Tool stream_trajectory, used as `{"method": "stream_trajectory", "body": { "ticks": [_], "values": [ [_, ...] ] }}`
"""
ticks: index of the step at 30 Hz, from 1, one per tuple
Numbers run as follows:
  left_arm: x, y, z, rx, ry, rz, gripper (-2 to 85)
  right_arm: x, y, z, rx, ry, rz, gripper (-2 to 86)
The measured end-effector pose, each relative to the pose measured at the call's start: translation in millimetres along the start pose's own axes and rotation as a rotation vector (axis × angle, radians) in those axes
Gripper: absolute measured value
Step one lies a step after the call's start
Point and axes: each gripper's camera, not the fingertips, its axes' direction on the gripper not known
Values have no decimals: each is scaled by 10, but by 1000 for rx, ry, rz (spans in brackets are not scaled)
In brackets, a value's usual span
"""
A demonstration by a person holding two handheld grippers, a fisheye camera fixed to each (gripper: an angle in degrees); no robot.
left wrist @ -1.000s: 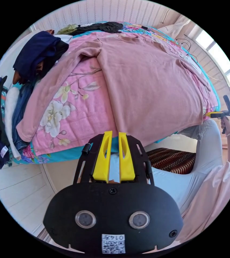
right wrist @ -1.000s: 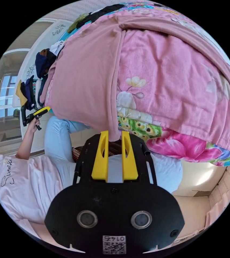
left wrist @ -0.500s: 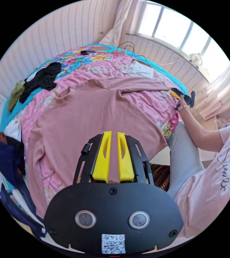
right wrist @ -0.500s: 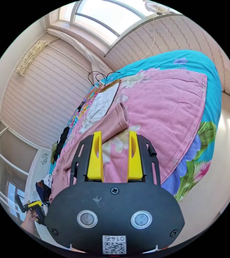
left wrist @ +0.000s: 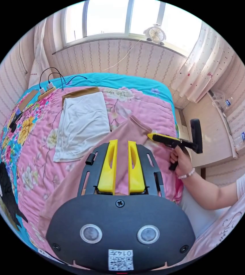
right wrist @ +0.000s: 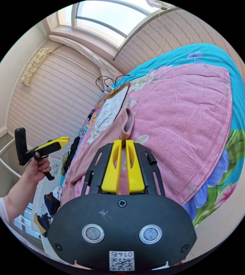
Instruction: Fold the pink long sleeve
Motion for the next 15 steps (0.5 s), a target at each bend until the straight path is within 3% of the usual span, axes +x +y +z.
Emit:
{"method": "stream_trajectory", "body": {
  "ticks": [10,15],
  "values": [
    [353,-1015,1309,-227,-128,126,76,167,-375,-327,-4,-83,43,11],
    [495,-1132,1516,-236,-137,157,10,199,-505,-439,6,-91,54,9]
  ]
}}
